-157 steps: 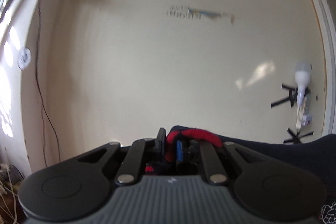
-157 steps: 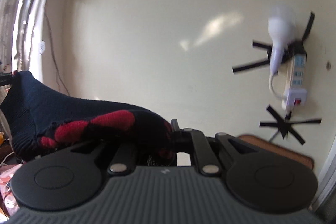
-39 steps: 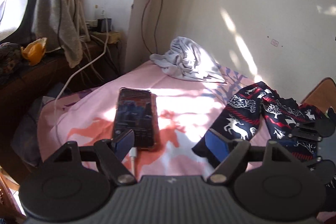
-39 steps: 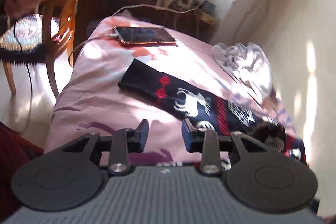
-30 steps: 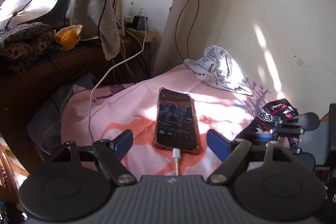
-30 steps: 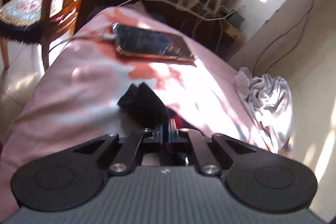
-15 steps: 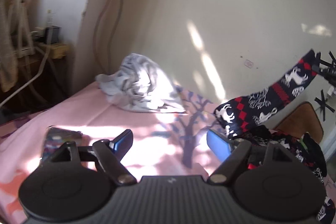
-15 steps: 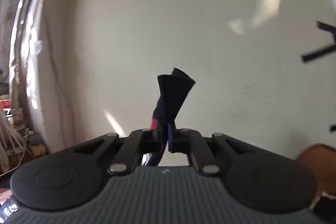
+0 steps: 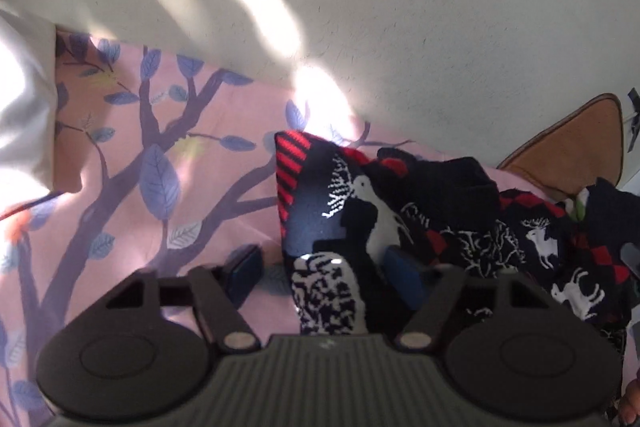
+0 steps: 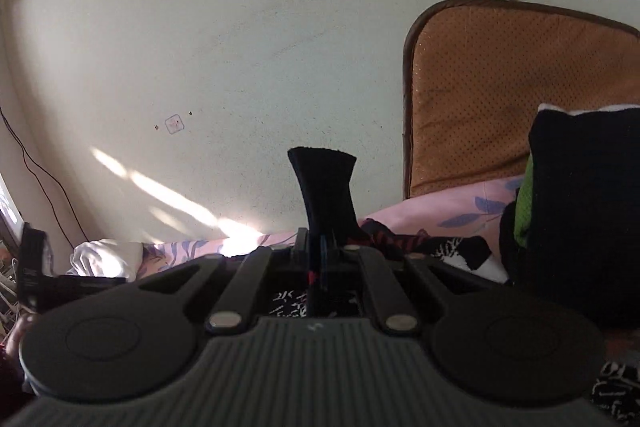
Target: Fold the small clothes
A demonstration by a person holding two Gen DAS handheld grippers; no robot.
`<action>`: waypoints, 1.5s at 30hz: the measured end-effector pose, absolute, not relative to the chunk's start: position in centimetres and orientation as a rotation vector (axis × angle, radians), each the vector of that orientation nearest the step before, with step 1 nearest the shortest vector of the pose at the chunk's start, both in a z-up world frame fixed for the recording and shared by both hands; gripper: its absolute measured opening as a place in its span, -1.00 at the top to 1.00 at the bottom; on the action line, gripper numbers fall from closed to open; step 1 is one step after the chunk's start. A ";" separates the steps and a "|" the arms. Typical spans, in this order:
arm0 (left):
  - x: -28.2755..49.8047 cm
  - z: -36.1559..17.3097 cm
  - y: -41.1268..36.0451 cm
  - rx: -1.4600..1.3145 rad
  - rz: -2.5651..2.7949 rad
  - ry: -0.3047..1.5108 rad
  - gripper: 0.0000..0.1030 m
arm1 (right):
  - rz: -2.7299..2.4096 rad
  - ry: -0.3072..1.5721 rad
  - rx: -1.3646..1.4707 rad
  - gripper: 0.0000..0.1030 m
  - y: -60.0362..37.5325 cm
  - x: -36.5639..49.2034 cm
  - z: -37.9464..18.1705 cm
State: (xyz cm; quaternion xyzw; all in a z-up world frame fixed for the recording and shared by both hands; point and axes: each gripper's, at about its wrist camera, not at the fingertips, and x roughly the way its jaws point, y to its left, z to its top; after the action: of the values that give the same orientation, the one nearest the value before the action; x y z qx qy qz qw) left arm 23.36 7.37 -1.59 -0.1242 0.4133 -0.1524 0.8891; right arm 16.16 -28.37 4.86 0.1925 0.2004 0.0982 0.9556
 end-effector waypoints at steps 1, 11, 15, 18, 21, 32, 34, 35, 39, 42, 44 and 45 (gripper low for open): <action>23.4 -1.7 7.3 -0.262 -0.338 0.860 0.54 | 0.204 0.403 0.388 0.85 -28.2 16.3 5.2; 19.5 -0.8 12.3 -0.482 -0.245 0.646 0.69 | 0.165 0.286 0.346 0.79 -26.9 15.1 6.8; 21.0 -2.9 11.2 -0.405 -0.195 0.765 0.59 | -0.013 0.516 0.200 0.65 -27.3 15.4 3.8; 20.7 -1.7 11.8 -0.403 -0.191 0.712 0.50 | -0.064 0.428 0.256 0.47 -29.5 11.5 5.3; 19.2 -0.1 13.0 -0.454 -0.166 0.627 0.29 | -0.111 0.380 0.203 0.38 -30.7 7.5 7.4; 17.0 0.3 6.6 -0.383 -0.443 0.607 -0.05 | -0.214 0.551 -0.096 0.32 -31.6 3.9 5.3; 17.2 -0.6 5.8 -0.351 -0.454 0.634 -0.05 | -0.176 0.565 -0.132 0.01 -31.1 5.5 4.9; 17.4 -1.0 5.6 -0.342 -0.456 0.649 -0.05 | -0.159 0.568 -0.177 -0.06 -30.5 6.3 4.6; 17.9 -2.4 5.2 -0.297 -0.438 0.703 -0.05 | -0.152 0.677 -0.335 0.26 -29.0 10.9 2.4; 18.0 -2.8 4.7 -0.240 -0.420 0.718 -0.04 | -0.141 0.624 -0.247 0.89 -29.5 12.2 6.1; 17.9 -2.8 4.5 -0.220 -0.416 0.717 -0.04 | -0.132 0.472 -0.141 0.89 -30.0 12.0 11.5; 17.9 -2.8 4.4 -0.215 -0.415 0.717 -0.04 | -0.153 0.413 -0.122 0.89 -30.3 12.1 13.4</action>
State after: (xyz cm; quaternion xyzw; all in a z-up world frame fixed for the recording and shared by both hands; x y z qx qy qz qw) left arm 17.93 4.39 -2.81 -0.1042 0.3475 -0.2012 0.9099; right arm 12.13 -30.25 13.43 -0.0606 0.2048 -0.0756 0.9740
